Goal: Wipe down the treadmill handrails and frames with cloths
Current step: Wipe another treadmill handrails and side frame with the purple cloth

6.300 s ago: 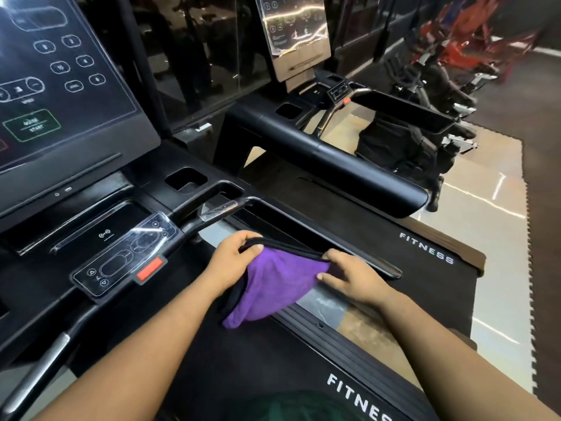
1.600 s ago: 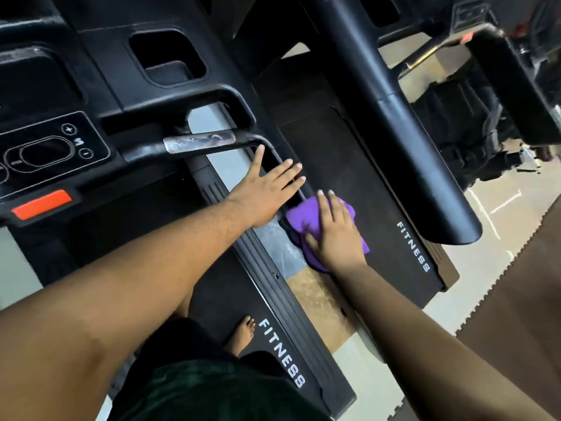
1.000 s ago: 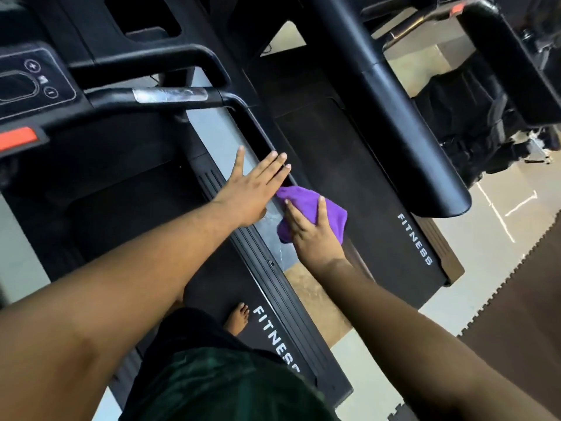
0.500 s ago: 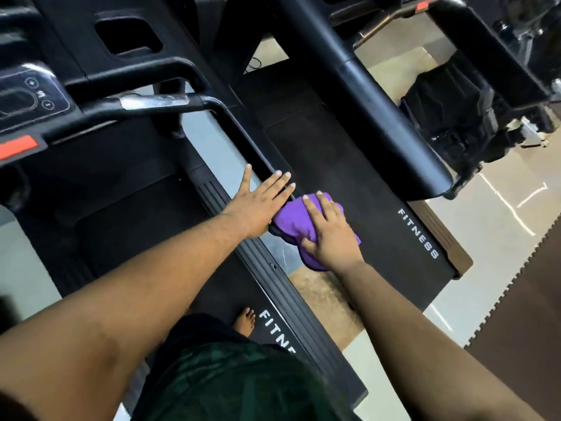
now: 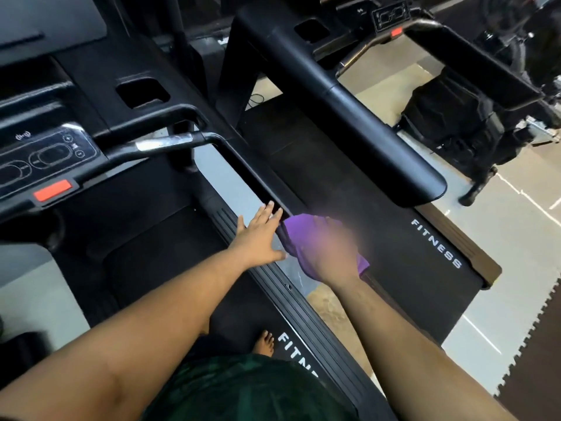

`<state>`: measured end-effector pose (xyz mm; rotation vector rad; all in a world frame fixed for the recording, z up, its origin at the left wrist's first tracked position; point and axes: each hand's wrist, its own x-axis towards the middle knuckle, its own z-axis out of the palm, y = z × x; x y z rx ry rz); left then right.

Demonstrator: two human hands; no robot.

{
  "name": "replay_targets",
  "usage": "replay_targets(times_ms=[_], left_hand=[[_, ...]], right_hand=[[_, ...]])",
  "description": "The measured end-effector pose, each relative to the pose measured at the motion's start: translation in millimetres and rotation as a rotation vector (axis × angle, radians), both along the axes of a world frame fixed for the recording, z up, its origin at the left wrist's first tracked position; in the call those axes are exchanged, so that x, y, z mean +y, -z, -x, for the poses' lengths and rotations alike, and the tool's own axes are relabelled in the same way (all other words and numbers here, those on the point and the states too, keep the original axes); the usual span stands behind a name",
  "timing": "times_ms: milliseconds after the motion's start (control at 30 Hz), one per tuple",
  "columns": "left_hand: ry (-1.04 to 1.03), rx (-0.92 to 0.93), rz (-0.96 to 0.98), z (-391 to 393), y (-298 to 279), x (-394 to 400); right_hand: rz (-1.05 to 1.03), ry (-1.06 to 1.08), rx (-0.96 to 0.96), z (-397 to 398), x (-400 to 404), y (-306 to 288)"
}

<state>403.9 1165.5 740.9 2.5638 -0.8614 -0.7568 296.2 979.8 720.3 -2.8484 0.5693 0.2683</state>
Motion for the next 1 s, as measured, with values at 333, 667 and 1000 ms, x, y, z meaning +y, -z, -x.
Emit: replay_targets(times_ms=[333, 667, 1000], left_hand=[[-0.558, 0.503, 0.584, 1, -27, 13], [-0.472, 0.441, 0.720, -76, -77, 105], [-0.510, 0.114, 0.453, -153, -73, 212]], right_hand=[[-0.146, -0.164, -0.265, -18, 37, -40], [-0.613, -0.287, -0.257, -115, 80, -59], [-0.602, -0.356, -0.271, -212, 147, -66]])
